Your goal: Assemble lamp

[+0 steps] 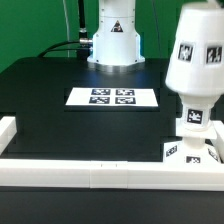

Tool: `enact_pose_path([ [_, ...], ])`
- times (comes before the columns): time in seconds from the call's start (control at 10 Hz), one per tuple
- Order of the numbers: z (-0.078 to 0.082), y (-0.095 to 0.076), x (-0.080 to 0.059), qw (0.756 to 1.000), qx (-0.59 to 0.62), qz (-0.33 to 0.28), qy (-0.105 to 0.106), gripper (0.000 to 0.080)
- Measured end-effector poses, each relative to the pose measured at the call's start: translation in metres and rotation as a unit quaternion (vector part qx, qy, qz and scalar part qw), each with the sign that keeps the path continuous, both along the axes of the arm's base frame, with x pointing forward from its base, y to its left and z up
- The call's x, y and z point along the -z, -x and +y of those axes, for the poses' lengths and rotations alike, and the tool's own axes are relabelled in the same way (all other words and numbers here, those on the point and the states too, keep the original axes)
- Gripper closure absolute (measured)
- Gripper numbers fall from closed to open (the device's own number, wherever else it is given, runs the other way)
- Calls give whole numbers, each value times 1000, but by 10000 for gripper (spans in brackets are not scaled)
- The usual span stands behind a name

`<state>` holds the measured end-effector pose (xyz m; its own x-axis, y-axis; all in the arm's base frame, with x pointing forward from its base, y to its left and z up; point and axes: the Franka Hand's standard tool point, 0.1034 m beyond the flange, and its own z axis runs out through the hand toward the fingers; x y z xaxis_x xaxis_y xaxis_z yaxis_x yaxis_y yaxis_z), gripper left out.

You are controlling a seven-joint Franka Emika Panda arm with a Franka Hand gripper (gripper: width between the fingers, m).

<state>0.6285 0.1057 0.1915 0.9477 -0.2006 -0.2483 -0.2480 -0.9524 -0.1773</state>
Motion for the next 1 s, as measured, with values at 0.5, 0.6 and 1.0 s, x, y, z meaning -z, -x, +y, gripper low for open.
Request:
enact_pose_path([
  [0.5,-1,5,31,1000,0,22,2,751],
  [0.6,-2,6,33,1000,0,23,2,751],
  [1.0,-8,8,31,1000,-8,28,-1,534],
])
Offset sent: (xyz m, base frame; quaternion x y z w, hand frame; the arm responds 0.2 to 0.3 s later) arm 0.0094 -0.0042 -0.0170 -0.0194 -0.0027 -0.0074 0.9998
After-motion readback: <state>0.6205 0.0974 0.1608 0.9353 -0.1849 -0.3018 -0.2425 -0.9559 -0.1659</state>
